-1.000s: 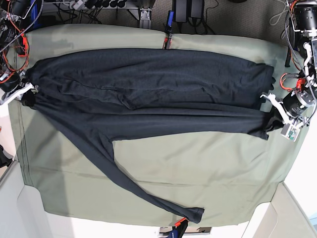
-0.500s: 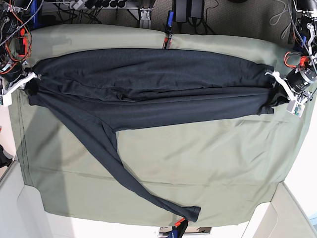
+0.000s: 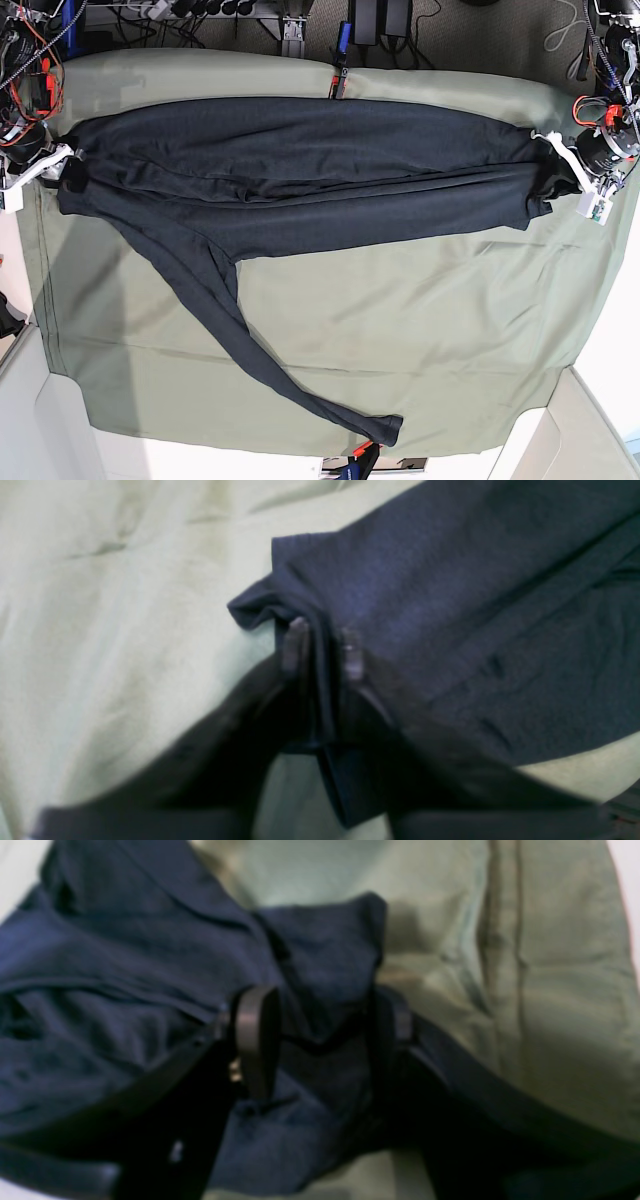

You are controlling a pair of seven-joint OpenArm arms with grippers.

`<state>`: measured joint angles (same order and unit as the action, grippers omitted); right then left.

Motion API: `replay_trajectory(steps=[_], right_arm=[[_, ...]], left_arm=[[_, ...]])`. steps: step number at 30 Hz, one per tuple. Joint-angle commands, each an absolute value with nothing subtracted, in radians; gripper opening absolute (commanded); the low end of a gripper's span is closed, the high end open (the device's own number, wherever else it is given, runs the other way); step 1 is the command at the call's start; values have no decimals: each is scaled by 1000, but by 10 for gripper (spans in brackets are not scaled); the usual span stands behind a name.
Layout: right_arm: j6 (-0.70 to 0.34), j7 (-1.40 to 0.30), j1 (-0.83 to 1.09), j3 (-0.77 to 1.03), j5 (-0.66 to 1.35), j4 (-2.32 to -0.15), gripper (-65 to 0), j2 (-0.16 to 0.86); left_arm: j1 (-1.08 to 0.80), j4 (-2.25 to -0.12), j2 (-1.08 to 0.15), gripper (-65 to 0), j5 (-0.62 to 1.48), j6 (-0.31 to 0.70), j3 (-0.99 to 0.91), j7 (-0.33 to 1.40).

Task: Fold the T-shirt properly
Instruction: 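Fold the hem edge with both grippers over toward the first fold, then release the shirt with the right gripper and grasp the trailing sleeve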

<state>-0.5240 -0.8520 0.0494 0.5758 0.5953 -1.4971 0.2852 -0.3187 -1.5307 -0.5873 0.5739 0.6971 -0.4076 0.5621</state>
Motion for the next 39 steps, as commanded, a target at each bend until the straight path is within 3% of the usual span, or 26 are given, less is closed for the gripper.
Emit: replay_trajectory(steps=[1, 9, 18, 22, 27, 31, 35, 39], right_arm=[[-519, -826, 22, 583, 625, -1515, -359, 302], [-521, -827, -122, 582, 655, -1515, -359, 277], [-517, -778, -288, 415, 504, -1512, -359, 140], [-434, -720, -358, 271, 329, -1480, -359, 76], [-336, -628, -461, 102, 139, -1277, -358, 27], [-207, -551, -528, -44, 47, -1085, -303, 27], [-102, -538, -568, -130, -72, -985, -302, 27], [-36, -538, -576, -135, -101, -986, -303, 27]], left_arm=[[-313, -1547, -610, -473, 589, 698, -420, 559], [-339, -1547, -615, -305, 707, 698, -420, 642], [-353, -1547, -615, -289, 877, 698, -420, 793], [-353, -1547, -615, -289, 879, 698, -420, 814], [-353, -1547, -615, -289, 879, 698, -420, 829], [-352, -1547, -616, -288, 879, 698, -420, 832], [-352, -1547, -619, -191, 879, 698, -421, 831], [-349, -1548, -635, -187, 884, 698, -421, 855]])
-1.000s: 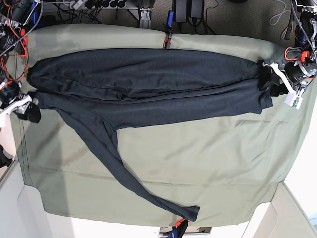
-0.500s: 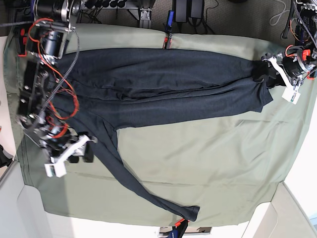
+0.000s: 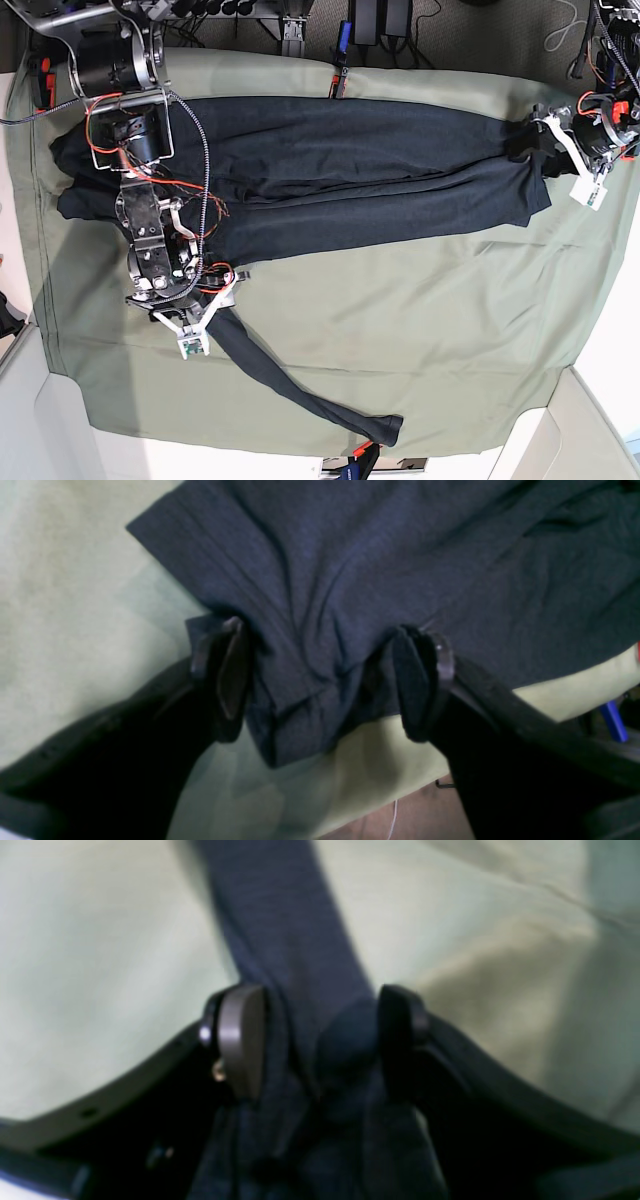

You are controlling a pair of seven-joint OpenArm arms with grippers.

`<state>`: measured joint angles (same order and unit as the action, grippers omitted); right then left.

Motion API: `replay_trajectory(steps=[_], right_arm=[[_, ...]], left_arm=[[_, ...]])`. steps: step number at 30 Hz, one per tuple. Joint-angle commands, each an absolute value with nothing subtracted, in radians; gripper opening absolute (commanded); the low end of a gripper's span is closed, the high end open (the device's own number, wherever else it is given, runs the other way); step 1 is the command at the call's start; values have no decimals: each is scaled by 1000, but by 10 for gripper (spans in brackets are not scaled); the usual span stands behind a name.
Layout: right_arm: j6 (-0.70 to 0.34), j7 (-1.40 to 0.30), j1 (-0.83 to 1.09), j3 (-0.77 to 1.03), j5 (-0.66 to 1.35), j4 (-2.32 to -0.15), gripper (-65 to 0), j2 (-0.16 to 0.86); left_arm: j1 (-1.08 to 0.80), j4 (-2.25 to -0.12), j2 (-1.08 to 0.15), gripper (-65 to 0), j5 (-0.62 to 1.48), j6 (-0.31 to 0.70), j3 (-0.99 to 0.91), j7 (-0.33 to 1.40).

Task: Fold the T-shirt properly
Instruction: 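Release the shirt with the right gripper and grasp the trailing sleeve, then lift the sleeve with the right gripper and lay it onto the strip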

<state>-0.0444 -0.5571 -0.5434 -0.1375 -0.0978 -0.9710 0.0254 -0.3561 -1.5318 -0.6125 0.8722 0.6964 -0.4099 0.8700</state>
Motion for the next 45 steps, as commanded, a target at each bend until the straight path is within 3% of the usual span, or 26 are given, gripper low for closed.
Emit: replay_trajectory(steps=[1, 5, 6, 10, 11, 18, 29, 37, 41, 45], right_arm=[[-36, -538, -576, -135, -101, -986, -303, 27], [-41, -540, -576, -135, -102, -985, -310, 27], [-47, -543, -576, -135, -102, -985, -338, 27], [-93, -561, -576, -135, -101, -986, -641, 27], [-104, -570, -576, -135, -101, -986, -650, 27], [-113, -635, -572, -135, -100, -1044, -650, 20], [-193, -715, -387, -152, 31, -1442, -650, 16], [-310, -746, -159, -166, 94, -1651, -650, 26], [-363, -728, -1, -166, 173, -1782, -650, 80], [-363, -708, 61, -164, 181, -1821, -650, 117]], left_arm=[[-348, -1551, -642, -187, 900, 698, -421, 872], [-348, -1594, -657, -188, 954, 698, -445, 895], [-348, -1612, -657, -188, 964, 698, -464, 886], [-347, -1686, -657, -188, 1011, 698, -558, 879], [-347, -1699, -657, -188, 1013, 698, -576, 879], [-347, -1708, -657, -188, 1013, 698, -601, 879], [-347, -1708, -657, -188, 1013, 698, -601, 879], [-346, -1708, -657, -188, 1014, 698, -601, 842], [-346, -1709, -657, -188, 1031, 698, -601, 834], [-347, -1709, -656, -188, 1032, 698, -601, 835]])
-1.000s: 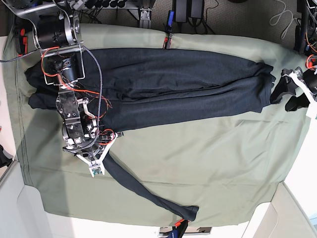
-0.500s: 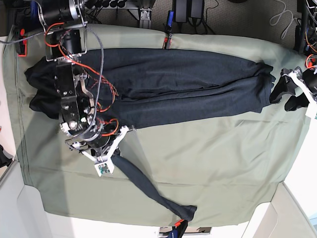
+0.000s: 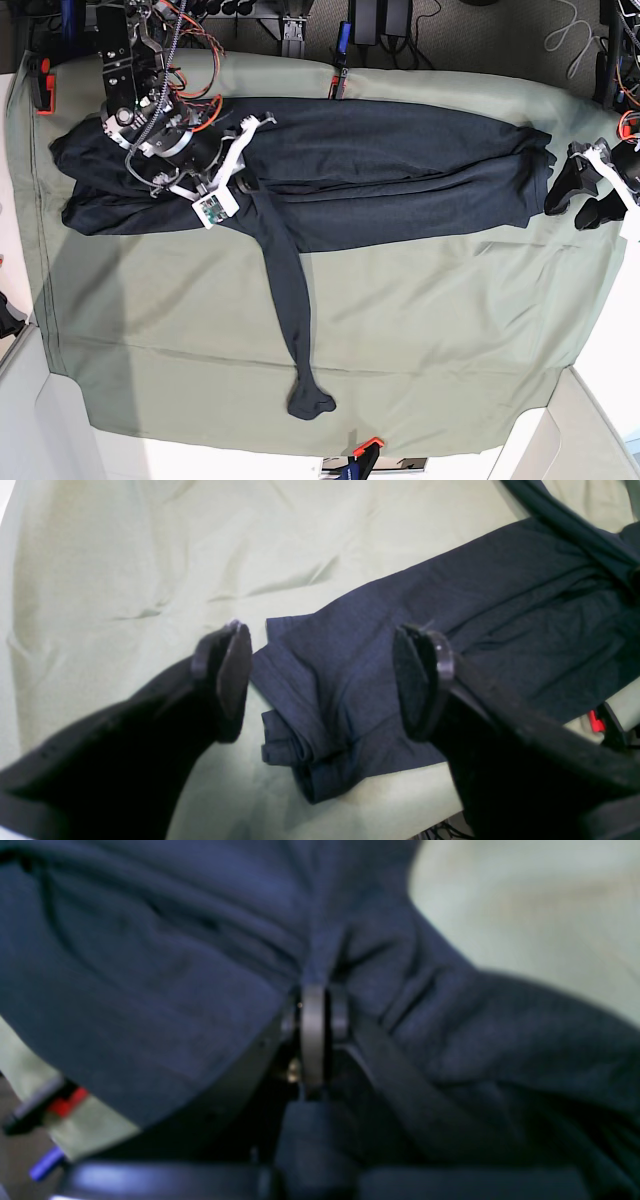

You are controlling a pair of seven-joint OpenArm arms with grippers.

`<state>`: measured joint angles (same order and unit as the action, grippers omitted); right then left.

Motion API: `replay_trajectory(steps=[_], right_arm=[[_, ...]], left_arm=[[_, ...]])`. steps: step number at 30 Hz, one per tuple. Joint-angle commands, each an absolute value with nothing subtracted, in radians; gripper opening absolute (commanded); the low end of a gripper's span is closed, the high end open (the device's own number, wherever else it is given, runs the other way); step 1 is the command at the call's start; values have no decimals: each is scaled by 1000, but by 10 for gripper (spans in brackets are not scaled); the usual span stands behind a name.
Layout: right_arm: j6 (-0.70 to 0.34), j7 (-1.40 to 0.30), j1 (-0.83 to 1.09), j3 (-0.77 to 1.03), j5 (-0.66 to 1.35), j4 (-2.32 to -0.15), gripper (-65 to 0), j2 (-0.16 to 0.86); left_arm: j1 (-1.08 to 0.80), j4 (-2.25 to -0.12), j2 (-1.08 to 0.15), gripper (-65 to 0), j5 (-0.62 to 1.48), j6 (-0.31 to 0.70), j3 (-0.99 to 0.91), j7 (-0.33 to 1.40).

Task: Fold the T-shirt properly
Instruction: 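Lift the sleeve with the right gripper and lay it onto the strip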

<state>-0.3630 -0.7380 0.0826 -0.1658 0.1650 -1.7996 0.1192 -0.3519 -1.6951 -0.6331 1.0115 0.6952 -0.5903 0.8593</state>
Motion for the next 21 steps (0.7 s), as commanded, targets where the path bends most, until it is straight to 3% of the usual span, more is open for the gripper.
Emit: replay_trajectory(steps=[1, 4, 6, 12, 17, 21], right_arm=[[-363, -707, 60, -164, 181, -1821, -630, 116], [-363, -701, 30, -164, 211, -1821, -369, 110], [-362, -700, -13, -162, 213, -1821, -289, 95], [-278, -673, -202, -131, 161, -1723, -288, -36], [-275, -583, -370, -133, 33, -1462, -288, -150], [-192, -574, -480, -156, -28, -1223, -288, -152]], left_arm=[[-347, -1709, -656, -188, 1032, 698, -601, 835], [-347, -1709, -656, -188, 1033, 698, -601, 835], [-347, -1709, -656, -188, 1033, 698, -601, 835], [-352, -1709, -656, -188, 1065, 698, -601, 890], [-353, -1709, -653, -188, 1066, 698, -601, 899], [-355, -1709, -651, -188, 1066, 698, -601, 899]])
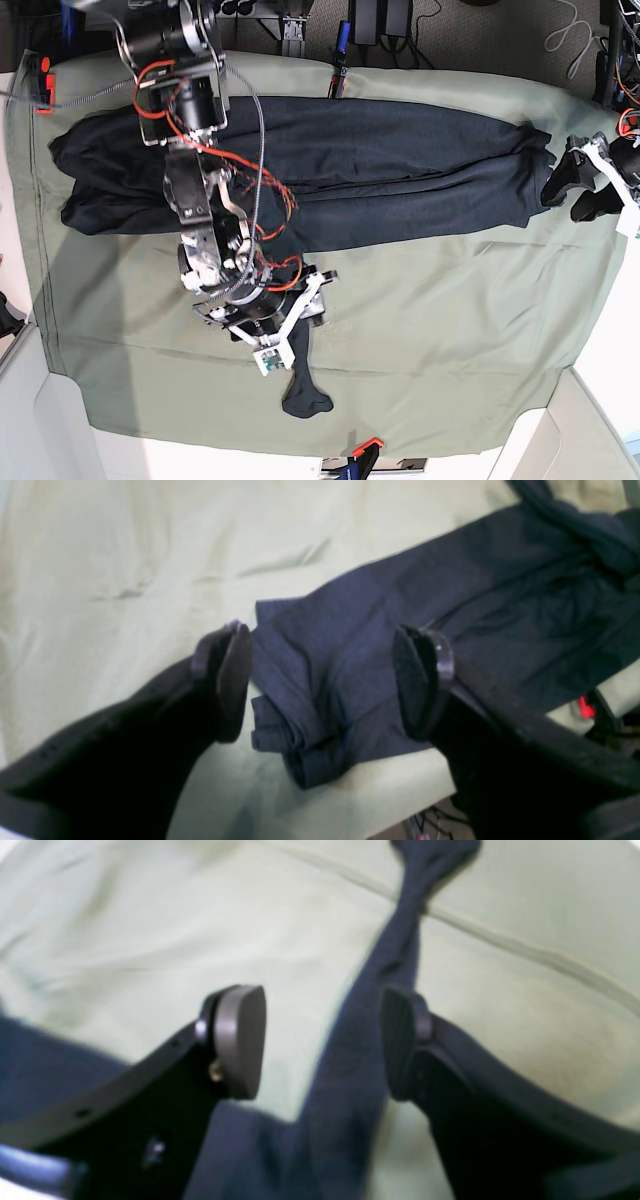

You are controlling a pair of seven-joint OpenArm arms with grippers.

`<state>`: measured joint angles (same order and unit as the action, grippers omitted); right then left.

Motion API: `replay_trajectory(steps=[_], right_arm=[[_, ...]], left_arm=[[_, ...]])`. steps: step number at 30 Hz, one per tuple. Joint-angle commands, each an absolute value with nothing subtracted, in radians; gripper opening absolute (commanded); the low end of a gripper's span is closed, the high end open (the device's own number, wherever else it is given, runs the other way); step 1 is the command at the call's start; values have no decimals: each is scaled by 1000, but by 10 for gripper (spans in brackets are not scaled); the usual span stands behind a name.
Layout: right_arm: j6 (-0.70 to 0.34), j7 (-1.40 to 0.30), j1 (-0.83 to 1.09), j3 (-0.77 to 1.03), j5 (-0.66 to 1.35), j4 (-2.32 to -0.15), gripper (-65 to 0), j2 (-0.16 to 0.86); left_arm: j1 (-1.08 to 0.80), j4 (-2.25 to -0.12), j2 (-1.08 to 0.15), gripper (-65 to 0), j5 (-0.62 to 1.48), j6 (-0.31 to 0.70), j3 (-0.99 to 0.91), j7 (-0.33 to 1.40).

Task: Fold the T-shirt properly
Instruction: 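Lift the sleeve with the right gripper and lay it onto the strip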

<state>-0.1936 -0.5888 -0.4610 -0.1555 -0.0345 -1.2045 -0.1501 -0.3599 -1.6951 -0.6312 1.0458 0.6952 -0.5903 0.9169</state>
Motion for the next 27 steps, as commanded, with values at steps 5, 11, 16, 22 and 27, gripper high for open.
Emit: replay_trajectory(steps=[5, 11, 16, 22, 27], right_arm=[[-161, -541, -527, -160, -64, -1026, -290, -151], [-186, -542, -518, -159, -40, -1000, -369, -152], [-234, -546, -518, -159, 41, -1000, -650, -152], [-490, -647, -517, -160, 265, -1021, -650, -152], [-573, -826, -455, -159, 457, -1172, -650, -150]], left_arm=[[-355, -1709, -644, -188, 1066, 698, -601, 899], [-355, -1709, -616, -188, 1066, 698, -601, 898], [-358, -1709, -610, -188, 1065, 698, -601, 899], [-357, -1709, -610, -188, 1066, 698, -601, 883], [-357, -1709, -611, -188, 1061, 698, -601, 883]])
